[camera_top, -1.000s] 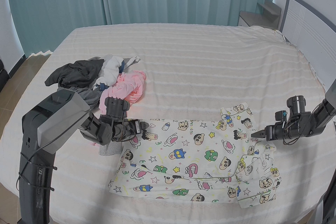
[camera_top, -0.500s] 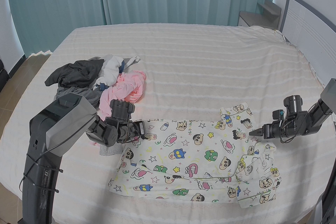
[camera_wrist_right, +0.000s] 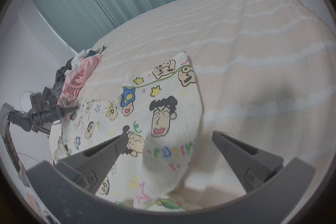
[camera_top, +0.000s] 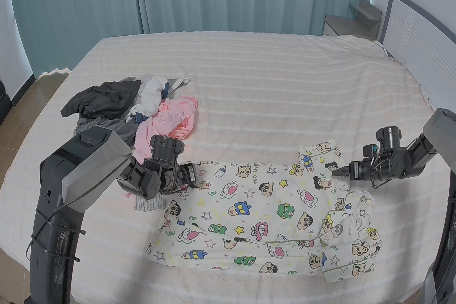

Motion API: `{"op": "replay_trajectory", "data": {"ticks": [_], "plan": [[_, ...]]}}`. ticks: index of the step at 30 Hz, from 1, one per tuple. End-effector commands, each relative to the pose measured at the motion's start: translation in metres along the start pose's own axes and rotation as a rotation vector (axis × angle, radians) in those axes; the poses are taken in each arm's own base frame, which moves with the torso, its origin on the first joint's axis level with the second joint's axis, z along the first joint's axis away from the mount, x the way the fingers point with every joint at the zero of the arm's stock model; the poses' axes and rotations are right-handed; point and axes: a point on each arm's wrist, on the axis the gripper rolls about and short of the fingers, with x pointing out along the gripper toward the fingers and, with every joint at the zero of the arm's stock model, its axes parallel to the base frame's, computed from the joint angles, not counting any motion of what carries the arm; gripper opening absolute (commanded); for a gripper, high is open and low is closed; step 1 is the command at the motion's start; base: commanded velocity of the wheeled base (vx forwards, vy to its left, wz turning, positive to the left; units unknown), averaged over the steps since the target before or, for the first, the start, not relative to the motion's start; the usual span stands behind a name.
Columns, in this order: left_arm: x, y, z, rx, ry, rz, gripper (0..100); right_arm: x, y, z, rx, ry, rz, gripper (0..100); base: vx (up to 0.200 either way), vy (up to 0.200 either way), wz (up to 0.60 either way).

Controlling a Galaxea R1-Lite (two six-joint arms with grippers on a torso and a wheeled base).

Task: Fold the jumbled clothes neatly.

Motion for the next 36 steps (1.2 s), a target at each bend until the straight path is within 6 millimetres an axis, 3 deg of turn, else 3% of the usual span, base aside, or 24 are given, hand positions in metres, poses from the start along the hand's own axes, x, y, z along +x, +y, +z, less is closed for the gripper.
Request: {"op": "replay_trajectory", "data": {"ticks": [1,9,24,25,36], "plan": [[-0.004,-0.002,0.005,-0.003,-0.023,0.013,0,0.019,0.0,-0.001,0.021,0.014,0.01,100,0.0,0.0,0.0],[-0.009,-0.005,0.012,-0.004,-0.044,0.008,0,0.038,0.002,0.0,0.034,0.06,0.025,100,0.0,0.0,0.0],[-0.009,-0.004,0.012,-0.004,-0.058,0.031,0,0.052,0.0,0.018,0.018,0.026,0.033,100,0.0,0.0,0.0],[-0.009,-0.004,0.012,-0.004,-0.058,0.031,0,0.053,0.0,0.017,0.016,0.024,0.032,0,0.0,0.0,0.0],[-0.012,-0.005,0.016,0.001,-0.079,0.042,0,0.054,-0.001,0.034,-0.009,-0.065,0.03,0,0.0,0.0,0.0]]}}
